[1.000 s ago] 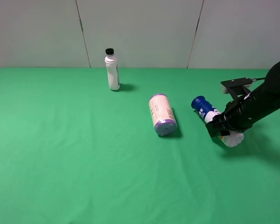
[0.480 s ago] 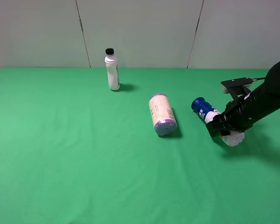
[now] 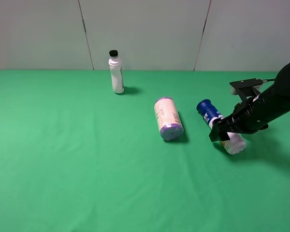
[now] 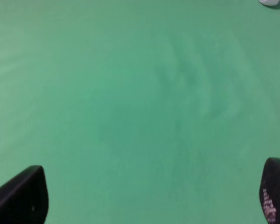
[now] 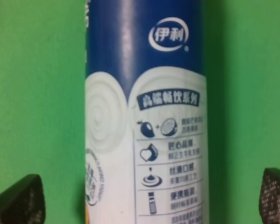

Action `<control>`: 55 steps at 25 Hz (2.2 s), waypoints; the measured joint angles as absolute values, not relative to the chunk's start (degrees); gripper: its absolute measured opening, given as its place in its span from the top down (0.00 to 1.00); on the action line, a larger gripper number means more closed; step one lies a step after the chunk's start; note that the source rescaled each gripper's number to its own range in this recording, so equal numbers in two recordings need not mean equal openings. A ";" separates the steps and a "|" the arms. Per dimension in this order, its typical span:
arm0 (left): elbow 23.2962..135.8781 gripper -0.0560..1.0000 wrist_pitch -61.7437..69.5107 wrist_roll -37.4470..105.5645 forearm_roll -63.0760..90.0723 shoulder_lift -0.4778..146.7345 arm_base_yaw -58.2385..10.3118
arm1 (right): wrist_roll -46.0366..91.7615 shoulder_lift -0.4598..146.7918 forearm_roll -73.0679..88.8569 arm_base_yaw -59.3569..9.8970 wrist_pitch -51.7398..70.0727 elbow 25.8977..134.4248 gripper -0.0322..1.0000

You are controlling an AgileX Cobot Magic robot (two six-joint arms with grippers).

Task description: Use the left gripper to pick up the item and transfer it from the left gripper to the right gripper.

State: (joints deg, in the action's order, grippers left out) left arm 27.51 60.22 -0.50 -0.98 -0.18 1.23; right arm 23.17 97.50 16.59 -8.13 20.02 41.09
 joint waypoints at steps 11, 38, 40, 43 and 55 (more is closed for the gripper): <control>27.51 0.19 60.22 -0.50 -0.93 -0.18 1.23 | 23.10 94.71 16.59 -8.13 21.06 41.09 0.00; 27.51 0.19 60.22 -0.50 -0.93 -0.18 1.23 | 5.41 40.11 9.76 -8.13 57.26 41.09 0.00; 27.51 0.19 60.22 -0.50 -0.93 -0.18 1.23 | 3.35 35.71 7.05 -8.13 60.07 41.09 0.00; 27.51 0.19 60.22 -0.50 -0.93 -0.18 1.23 | -1.44 29.22 2.30 -8.13 62.34 40.68 0.00; 27.51 0.19 60.27 -0.50 -0.93 -0.18 1.23 | -5.31 6.48 -1.13 -8.13 62.78 32.74 0.00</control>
